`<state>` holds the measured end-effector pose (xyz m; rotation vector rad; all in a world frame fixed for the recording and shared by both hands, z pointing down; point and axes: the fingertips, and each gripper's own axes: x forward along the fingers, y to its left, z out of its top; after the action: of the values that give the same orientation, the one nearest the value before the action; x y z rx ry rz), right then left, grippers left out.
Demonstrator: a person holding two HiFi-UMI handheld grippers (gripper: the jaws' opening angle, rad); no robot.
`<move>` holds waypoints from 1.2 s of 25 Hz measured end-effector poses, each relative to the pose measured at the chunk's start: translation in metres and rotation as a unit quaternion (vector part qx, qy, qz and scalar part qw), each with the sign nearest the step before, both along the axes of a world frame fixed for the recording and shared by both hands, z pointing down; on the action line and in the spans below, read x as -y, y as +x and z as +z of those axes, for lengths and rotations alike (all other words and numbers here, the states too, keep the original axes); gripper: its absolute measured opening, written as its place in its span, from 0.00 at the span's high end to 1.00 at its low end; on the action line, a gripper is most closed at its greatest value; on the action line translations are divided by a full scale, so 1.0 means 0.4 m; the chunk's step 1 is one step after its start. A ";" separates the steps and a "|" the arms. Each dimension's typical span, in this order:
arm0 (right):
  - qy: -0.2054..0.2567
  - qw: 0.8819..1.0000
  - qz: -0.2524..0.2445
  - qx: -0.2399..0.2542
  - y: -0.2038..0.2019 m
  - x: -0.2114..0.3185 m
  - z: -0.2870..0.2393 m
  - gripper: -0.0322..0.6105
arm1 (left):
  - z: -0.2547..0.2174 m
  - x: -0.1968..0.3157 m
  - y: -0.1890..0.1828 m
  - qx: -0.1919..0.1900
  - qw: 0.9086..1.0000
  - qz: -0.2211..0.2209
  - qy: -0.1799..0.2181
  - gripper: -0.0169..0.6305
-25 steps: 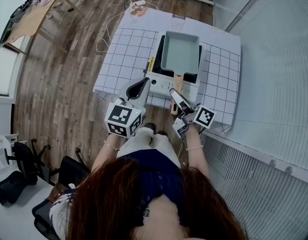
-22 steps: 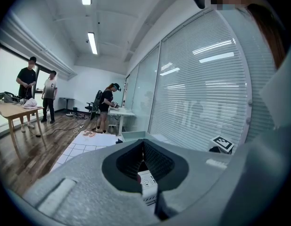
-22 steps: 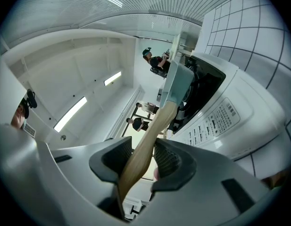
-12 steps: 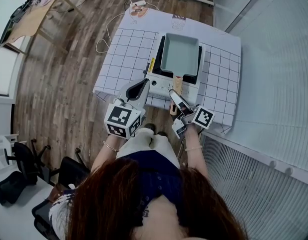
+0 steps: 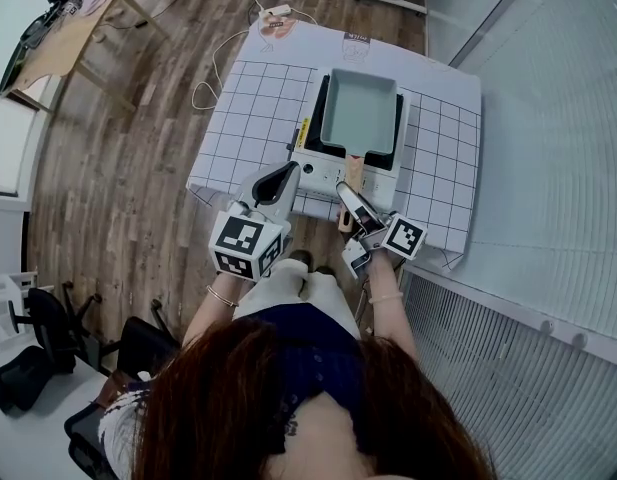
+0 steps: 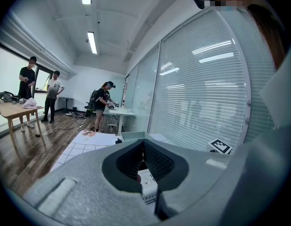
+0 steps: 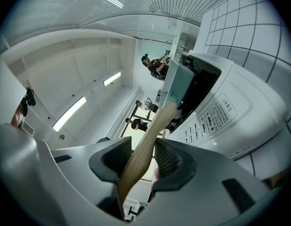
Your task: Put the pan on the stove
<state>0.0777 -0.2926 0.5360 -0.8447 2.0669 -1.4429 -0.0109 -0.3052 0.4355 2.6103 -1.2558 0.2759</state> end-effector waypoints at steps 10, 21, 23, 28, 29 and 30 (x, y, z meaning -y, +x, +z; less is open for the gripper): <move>0.018 1.000 -0.002 0.008 -0.008 -0.003 0.001 0.69 | -0.004 -0.010 -0.005 0.000 1.000 0.001 0.001 0.96; 0.021 1.000 0.001 0.010 -0.006 -0.004 0.002 0.65 | -0.004 -0.029 -0.015 0.001 1.000 -0.001 0.003 0.96; 0.020 1.000 0.002 0.015 -0.006 -0.004 0.002 0.63 | -0.004 -0.035 -0.017 0.001 1.000 -0.002 0.003 0.96; 0.010 0.999 0.008 0.032 0.002 -0.010 0.006 0.61 | -0.006 -0.049 -0.022 0.002 1.000 -0.005 0.003 0.96; 0.008 0.999 0.009 0.032 0.002 -0.011 0.007 0.61 | -0.007 -0.052 -0.024 0.002 1.000 -0.005 0.004 0.96; 0.005 0.999 0.010 0.032 0.003 -0.012 0.009 0.59 | -0.009 -0.054 -0.025 0.002 1.000 -0.006 0.004 0.96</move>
<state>0.0789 -0.2880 0.5395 -0.8025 2.0110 -1.4282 -0.0211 -0.2835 0.4319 2.6092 -1.2770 0.2755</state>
